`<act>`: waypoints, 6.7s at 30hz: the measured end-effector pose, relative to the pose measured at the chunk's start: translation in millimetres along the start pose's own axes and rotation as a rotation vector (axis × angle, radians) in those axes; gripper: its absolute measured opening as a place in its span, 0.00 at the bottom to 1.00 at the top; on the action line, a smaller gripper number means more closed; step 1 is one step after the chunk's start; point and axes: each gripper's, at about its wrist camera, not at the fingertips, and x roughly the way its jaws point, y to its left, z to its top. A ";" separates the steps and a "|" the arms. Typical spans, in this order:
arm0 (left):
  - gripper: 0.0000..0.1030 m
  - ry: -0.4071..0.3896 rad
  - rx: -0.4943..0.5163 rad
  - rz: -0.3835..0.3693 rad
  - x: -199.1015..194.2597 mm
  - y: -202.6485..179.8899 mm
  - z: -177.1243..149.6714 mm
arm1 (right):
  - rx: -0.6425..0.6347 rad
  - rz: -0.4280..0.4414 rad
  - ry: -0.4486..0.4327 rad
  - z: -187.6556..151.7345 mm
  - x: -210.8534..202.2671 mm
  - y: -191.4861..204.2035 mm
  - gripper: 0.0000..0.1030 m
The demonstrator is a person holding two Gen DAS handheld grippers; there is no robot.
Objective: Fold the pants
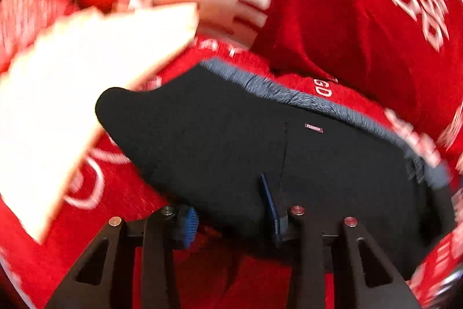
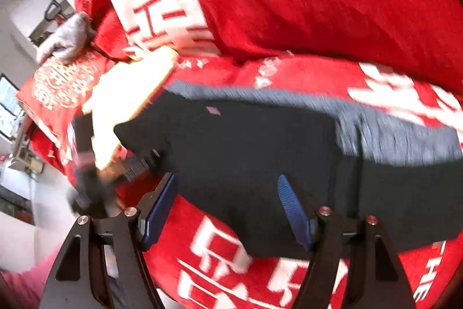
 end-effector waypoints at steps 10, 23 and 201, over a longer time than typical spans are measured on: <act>0.39 -0.138 0.272 0.240 -0.1 -46.4 -10.5 | -0.306 -0.021 0.327 91.1 72.2 132.6 0.74; 0.39 -0.167 0.274 0.188 -1.7 -38.1 -19.6 | -0.419 -0.216 0.665 87.9 210.4 193.2 0.74; 0.53 0.331 0.168 -0.671 15.2 -195.5 24.7 | 0.475 0.439 -0.026 -68.0 -57.0 -361.4 0.42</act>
